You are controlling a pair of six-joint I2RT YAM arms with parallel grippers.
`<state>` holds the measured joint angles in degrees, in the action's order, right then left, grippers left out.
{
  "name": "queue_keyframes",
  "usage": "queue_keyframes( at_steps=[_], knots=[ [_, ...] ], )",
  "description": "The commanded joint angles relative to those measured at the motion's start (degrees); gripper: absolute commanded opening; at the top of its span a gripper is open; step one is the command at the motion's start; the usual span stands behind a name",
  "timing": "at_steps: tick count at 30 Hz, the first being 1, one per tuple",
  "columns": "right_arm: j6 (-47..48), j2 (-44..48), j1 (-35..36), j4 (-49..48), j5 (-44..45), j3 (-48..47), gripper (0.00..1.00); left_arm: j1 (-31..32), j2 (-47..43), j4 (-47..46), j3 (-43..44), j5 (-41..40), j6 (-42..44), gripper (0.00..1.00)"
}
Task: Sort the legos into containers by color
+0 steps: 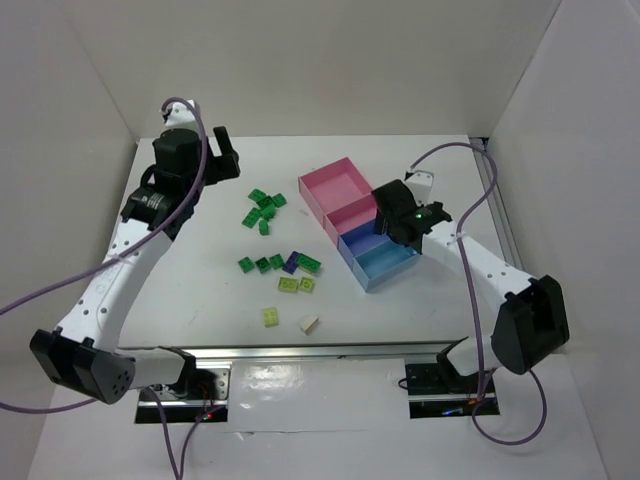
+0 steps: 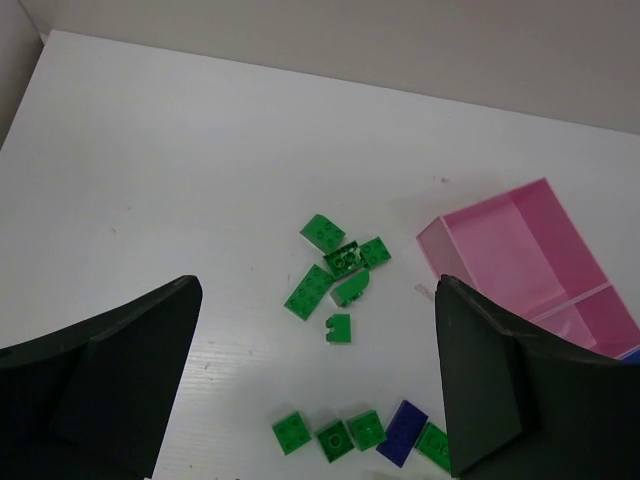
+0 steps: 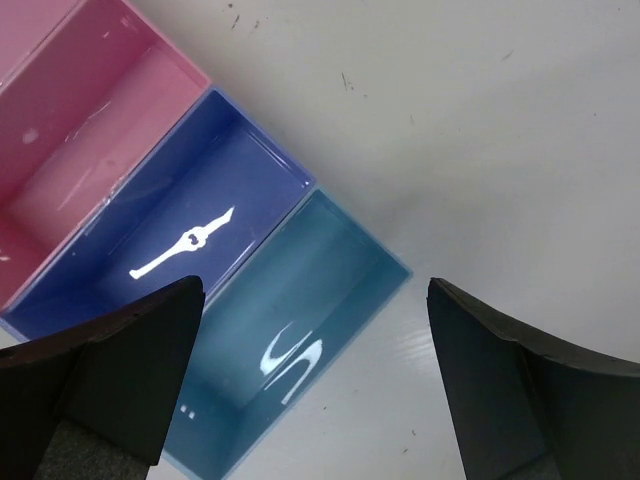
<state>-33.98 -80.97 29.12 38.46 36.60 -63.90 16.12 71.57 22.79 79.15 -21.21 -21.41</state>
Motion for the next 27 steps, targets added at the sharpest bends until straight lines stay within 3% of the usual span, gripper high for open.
queue_keyframes(
  at_steps=[1, 5, 9, 16, 21, 27],
  knots=[
    [0.8, 4.8, 0.8, -3.2, 0.3, 0.6, 1.00, 0.5, 4.7, 3.5, 4.2, -0.8, -1.4, 1.00],
    [3.0, 7.8, 0.8, -4.0, -2.5, 0.6, 1.00, 1.0, 9.0, 7.5, 6.4, 4.7, -0.4, 1.00],
    [7.3, 11.7, 4.4, -8.3, -6.7, 1.8, 1.00, 2.7, 12.3, 8.5, 3.8, 12.9, 0.1, 0.84],
    [8.0, 12.6, 7.2, -10.1, -9.3, 3.6, 1.00, 12.3, 23.3, 14.0, 5.4, 9.2, -2.4, 0.80],
    [8.0, 7.9, 9.1, -10.1, -13.2, 1.1, 0.99, 12.4, 30.4, 15.3, 6.1, 9.4, -4.9, 0.76],
    [7.9, 4.7, 12.2, -10.6, -14.3, 0.4, 1.00, 9.0, 32.8, 13.0, 2.9, 11.4, -7.8, 0.76]
  ],
)
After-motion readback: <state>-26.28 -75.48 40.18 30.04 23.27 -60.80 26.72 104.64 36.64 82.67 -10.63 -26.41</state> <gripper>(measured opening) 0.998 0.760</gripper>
